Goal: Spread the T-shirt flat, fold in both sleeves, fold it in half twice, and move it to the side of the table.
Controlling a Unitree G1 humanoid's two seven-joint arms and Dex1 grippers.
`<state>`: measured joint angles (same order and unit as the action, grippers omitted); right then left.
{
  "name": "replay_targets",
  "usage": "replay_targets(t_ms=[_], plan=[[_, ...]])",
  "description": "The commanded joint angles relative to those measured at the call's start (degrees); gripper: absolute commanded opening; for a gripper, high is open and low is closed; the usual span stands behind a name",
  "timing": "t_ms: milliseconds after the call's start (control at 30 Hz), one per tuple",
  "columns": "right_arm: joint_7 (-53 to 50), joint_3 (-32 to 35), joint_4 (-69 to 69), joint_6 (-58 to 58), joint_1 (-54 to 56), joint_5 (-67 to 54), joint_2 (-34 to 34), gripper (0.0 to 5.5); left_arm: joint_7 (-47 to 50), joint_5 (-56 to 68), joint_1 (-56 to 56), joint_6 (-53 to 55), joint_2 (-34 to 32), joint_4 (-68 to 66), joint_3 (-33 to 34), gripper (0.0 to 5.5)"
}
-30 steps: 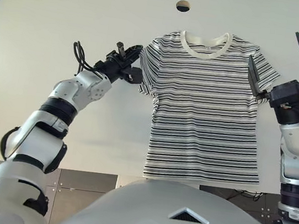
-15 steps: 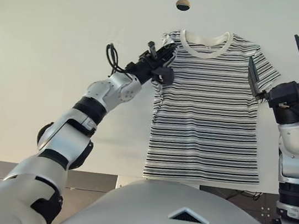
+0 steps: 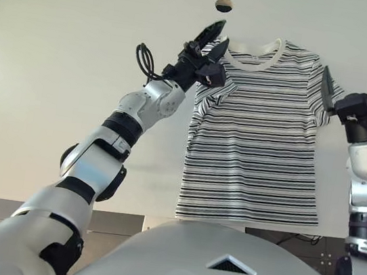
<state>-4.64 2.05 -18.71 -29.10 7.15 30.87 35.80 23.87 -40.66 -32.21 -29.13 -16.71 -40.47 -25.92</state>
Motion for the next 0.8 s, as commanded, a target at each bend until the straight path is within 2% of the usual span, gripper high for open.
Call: replay_targets(t_ms=[33,133,300,567,800], plan=[[-8.64,-6.44,-20.50,5.79,12.25,13.08,7.82,4.18,1.77,11.83,5.21,-4.79,-1.63,11.45,10.95,2.57],[-11.58,-16.05,-37.50,6.86,21.40,21.38,8.31,4.18,0.65,14.86,9.12,-6.68,-1.77,16.14,13.84,2.57],[-13.37,-26.48,-52.31,6.31,30.18,26.51,4.29,4.18,-0.70,13.60,12.81,-6.53,-2.53,19.37,14.84,2.57],[-15.80,-35.86,-57.16,3.72,32.53,28.55,2.38,4.18,-0.77,9.03,15.90,-6.19,-2.78,20.42,14.48,2.57],[-12.75,-39.34,-55.13,-5.72,31.65,26.79,5.55,4.18,-2.28,6.97,16.09,-6.63,-2.62,20.16,13.28,2.57]])
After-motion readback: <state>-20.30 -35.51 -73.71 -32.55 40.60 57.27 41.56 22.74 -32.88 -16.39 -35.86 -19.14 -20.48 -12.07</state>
